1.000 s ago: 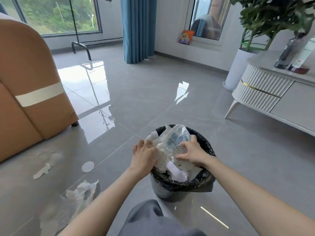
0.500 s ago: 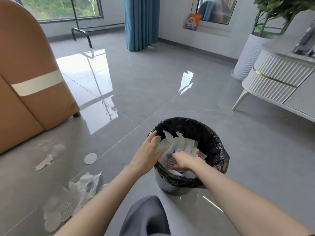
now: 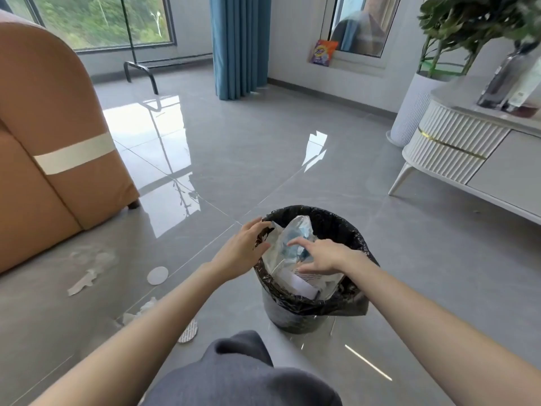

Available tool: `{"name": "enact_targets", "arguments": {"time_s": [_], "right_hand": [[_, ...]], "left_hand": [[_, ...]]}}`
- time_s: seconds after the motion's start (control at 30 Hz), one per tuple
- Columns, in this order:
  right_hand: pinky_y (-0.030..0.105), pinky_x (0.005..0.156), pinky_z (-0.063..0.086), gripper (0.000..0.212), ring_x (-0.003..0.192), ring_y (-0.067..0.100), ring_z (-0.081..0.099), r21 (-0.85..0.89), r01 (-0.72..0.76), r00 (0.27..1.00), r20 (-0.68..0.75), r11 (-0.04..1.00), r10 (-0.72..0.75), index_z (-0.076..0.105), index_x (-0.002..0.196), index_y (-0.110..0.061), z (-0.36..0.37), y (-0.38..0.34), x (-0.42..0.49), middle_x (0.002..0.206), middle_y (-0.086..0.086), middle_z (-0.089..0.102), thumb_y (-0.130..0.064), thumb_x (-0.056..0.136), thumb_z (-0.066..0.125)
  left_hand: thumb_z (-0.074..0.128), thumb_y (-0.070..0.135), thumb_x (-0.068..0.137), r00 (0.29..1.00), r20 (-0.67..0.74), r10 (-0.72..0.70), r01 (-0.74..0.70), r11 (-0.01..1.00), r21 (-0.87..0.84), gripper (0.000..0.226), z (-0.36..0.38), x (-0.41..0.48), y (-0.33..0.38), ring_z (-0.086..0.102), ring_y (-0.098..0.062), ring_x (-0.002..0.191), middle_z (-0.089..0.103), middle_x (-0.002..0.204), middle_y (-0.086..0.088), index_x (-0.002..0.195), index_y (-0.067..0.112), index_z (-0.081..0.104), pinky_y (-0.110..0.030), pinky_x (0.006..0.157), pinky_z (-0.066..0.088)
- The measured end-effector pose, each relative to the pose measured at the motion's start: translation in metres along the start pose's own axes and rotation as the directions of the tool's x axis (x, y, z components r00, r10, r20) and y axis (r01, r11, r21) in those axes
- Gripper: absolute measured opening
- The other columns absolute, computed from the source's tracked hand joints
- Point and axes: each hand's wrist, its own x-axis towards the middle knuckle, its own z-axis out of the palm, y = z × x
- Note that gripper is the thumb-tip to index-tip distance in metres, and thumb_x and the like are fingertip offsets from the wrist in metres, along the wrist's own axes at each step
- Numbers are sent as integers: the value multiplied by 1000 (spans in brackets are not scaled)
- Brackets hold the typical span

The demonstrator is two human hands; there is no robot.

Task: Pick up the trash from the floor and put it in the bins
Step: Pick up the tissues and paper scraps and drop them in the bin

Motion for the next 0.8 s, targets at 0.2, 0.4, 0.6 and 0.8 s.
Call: {"name": "enact_targets", "arguments": {"time_s": [0.2, 0.4, 0.6, 0.8], "right_hand": [[37, 80, 45, 63, 112, 31, 53, -128, -89, 981, -180, 988, 65, 21, 145, -43, -35, -5, -43, 119, 10, 56, -58, 90, 47], [31, 84, 51, 29, 100, 15, 61, 187, 92, 991, -117, 978, -71, 68, 111, -19, -33, -33, -70, 114, 0, 66, -38, 91, 58], [26, 79, 47, 33, 94, 20, 62, 180, 126, 991, 29, 976, -134, 66, 112, -5, 11, -50, -70, 111, 10, 68, -27, 87, 64], [38, 71, 43, 22, 98, 35, 59, -1, 50, 982, -184, 999, -50, 58, 96, -12, 57, -51, -66, 104, 15, 61, 3, 84, 46]], "left_hand": [[49, 22, 97, 999, 19, 25, -27, 998, 62, 47, -56, -4, 31, 39, -18, 134, 42, 146, -2, 142, 17, 37, -27, 108, 29], [52, 22, 95, 996, 84, 27, -37, 992, 124, 47, -93, -16, 55, 47, -21, 127, 49, 140, -4, 140, 16, 39, -25, 103, 35], [53, 21, 94, 999, 4, -39, 39, 999, -7, 45, -93, -20, 72, 53, -26, 120, 51, 137, -8, 138, 16, 42, -32, 105, 39], [50, 21, 96, 972, -125, -197, 148, 936, -318, 44, -52, -36, 77, 52, -22, 122, 49, 139, -6, 138, 18, 43, -28, 95, 41]]}}
